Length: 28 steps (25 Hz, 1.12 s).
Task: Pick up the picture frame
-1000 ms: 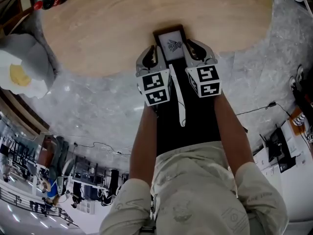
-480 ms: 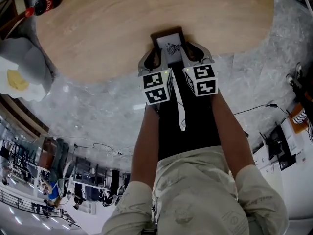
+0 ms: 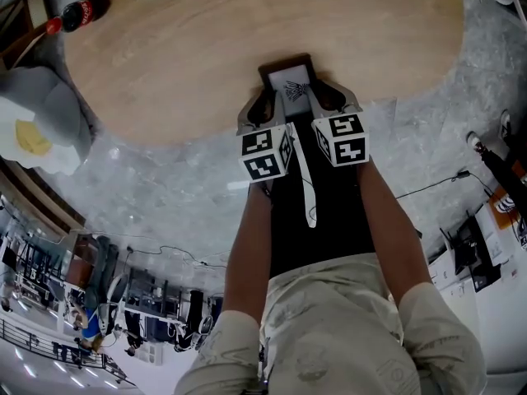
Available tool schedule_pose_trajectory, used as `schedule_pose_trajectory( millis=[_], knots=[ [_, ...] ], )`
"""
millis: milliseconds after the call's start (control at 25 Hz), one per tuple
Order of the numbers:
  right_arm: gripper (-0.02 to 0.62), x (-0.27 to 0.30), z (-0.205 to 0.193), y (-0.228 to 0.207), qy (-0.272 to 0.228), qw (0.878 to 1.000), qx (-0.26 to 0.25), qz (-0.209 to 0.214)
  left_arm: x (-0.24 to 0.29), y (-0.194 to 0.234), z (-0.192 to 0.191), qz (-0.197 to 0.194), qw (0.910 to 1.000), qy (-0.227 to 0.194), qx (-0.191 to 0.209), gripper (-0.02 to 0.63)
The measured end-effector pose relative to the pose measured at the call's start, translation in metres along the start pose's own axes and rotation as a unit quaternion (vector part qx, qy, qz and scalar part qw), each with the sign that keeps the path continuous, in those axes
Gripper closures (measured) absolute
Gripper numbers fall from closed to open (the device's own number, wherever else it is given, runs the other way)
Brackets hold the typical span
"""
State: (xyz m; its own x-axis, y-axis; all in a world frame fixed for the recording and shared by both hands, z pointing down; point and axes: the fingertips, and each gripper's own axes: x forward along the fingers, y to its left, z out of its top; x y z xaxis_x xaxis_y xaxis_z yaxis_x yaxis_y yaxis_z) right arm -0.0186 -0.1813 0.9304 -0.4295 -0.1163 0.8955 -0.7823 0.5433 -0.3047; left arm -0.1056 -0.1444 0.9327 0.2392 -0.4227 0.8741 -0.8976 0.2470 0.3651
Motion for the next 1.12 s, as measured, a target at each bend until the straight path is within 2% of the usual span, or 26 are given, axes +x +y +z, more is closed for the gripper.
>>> schedule_pose_trajectory(
  millis=[200,480,880,1120],
  knots=[
    [0.520,0.001,0.001,-0.001,-0.001,1.000,0.010,-0.005,0.000,0.001,0.001,-0.006,0.9999,0.010,-0.001,0.512],
    [0.520,-0.016,0.023,0.001,-0.031,0.999,0.003,-0.005,-0.016,-0.007,0.025,-0.005,0.9997,-0.016,0.018,0.514],
    [0.522,-0.073,0.103,0.013,-0.106,0.994,-0.014,-0.005,-0.072,-0.034,0.109,-0.003,0.9943,-0.085,0.065,0.514],
    [0.520,-0.122,0.147,0.022,-0.169,0.985,-0.035,-0.006,-0.117,-0.058,0.153,-0.003,0.9849,-0.143,0.098,0.514]
  ],
)
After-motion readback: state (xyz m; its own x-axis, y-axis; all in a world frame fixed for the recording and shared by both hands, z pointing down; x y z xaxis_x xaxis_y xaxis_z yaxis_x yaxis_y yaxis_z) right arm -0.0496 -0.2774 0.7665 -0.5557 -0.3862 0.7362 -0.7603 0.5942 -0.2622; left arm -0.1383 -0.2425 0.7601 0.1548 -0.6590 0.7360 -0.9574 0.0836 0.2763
